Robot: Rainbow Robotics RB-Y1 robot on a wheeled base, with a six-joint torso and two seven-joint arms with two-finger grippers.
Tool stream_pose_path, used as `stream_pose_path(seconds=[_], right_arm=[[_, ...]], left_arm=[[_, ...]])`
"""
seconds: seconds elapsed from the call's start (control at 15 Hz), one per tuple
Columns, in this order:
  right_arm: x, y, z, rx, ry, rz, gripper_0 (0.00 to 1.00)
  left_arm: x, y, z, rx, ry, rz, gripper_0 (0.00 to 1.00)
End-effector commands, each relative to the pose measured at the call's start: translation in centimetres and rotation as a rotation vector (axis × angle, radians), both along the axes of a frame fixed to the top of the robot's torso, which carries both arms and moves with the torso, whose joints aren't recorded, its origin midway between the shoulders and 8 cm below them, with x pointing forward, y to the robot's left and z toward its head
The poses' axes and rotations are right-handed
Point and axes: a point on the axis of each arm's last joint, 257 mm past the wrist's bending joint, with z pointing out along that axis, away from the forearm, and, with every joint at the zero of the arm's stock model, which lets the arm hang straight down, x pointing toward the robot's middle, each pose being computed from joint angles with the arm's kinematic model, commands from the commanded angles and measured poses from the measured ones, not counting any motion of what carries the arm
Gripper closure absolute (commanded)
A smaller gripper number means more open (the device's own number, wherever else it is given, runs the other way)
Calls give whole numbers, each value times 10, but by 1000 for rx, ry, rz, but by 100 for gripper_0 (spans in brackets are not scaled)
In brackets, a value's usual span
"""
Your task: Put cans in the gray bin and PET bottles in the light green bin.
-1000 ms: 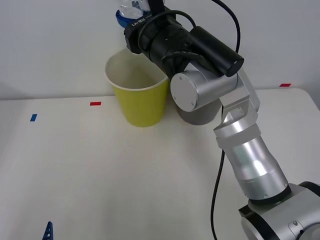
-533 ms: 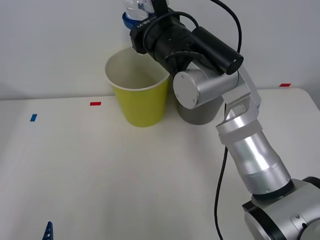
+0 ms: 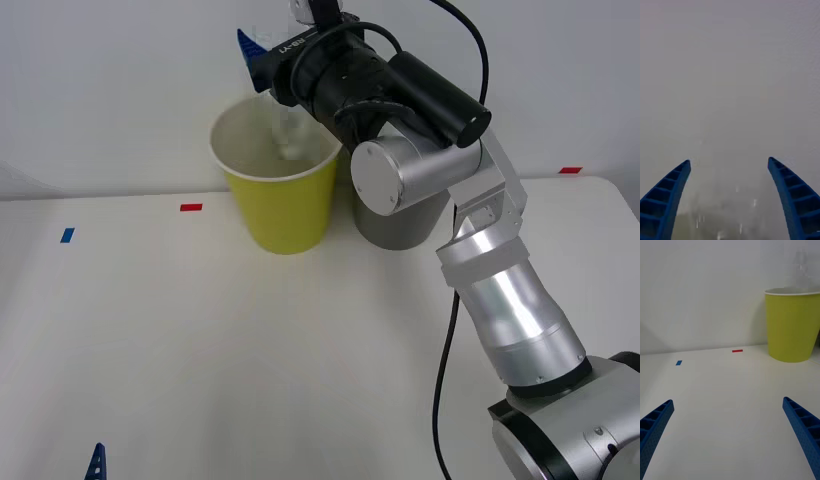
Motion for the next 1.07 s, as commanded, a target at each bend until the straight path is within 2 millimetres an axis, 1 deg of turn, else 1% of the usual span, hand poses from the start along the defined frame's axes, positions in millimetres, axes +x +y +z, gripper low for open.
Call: stream_pose_path(seconds=[0.07,0.27,0.4,0.47,0.53,0.67,0.8,1.07], right_arm=[[-1,0,2,1,-5,2,0],[-2,-4,6,-5,-19,-2,0],[-13,-11,11,-4,-35,-3,0],[-22,-17,14,-15,-39,-5,0],[-30,-24,15,-14,-37,-8,0],[-49,-44,24,6,-60,-18,0],[-64,-61,30,29,-83,-31,0],[-97,-102,28,50,-113,-68,0]], left_arm=[[0,0,0,0,0,0,0],[0,0,0,0,0,0,0],[0,0,0,0,0,0,0],[0,0,0,0,0,0,0],[0,0,0,0,0,0,0],[0,0,0,0,0,0,0],[0,0,0,0,0,0,0],[0,0,0,0,0,0,0]])
